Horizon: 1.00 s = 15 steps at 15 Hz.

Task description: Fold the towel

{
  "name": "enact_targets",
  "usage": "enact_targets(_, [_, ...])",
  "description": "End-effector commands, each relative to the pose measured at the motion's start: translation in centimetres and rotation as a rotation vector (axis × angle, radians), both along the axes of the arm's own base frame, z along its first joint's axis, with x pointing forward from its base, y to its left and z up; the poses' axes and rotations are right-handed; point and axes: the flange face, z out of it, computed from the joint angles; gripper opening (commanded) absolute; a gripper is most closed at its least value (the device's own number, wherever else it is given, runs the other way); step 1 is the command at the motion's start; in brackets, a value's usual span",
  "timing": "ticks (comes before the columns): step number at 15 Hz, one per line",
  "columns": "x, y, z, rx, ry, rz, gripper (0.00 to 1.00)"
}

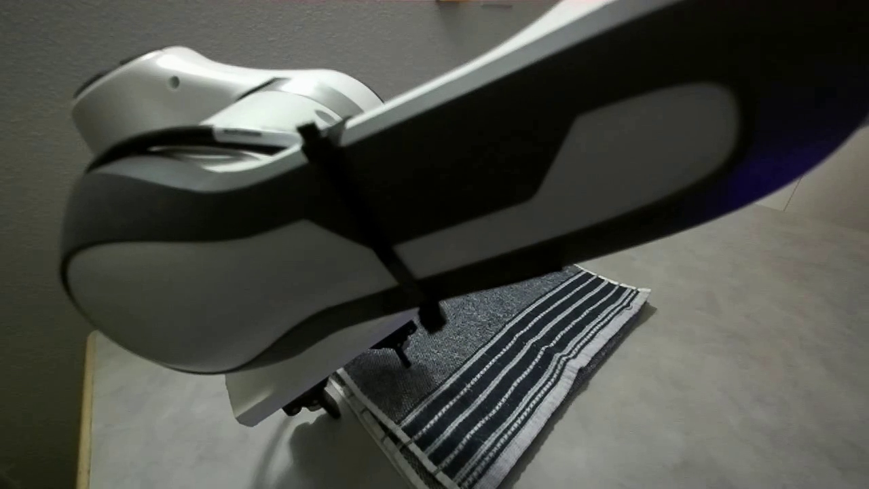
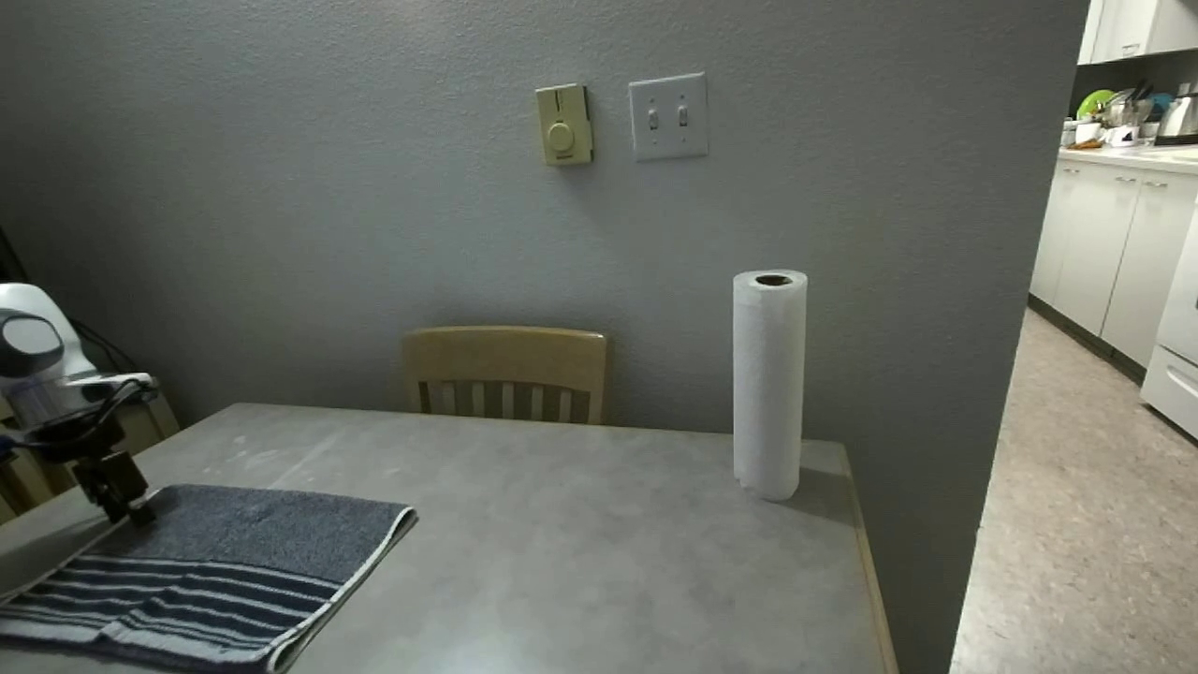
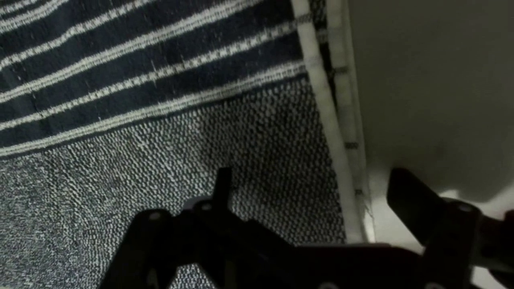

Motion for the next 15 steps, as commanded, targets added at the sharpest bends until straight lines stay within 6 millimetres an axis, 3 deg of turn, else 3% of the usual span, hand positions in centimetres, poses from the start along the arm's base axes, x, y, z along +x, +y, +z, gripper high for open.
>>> enact_targets(1, [-0.36,-0.49,0.30,-0.038,0.022,-0.031,0.95])
enact_targets(6, [-0.88,-1.08,0.23,-0.078,0.066,-0.045,1.00])
enact_targets(7, [-0.91,-1.14,0.17,-0.081,0.071,-0.044,0.95])
enact_targets(8, [-0.94,-1.18,0.15,-0.082,0.075,-0.042,0.74])
enact_targets(10, [-0.97,-1.21,0.13,-0.084,0.079,-0.040,0.69])
enact_targets(15, [-0.78,-0.91,0.32,-0.071,0.069,-0.007,0.33])
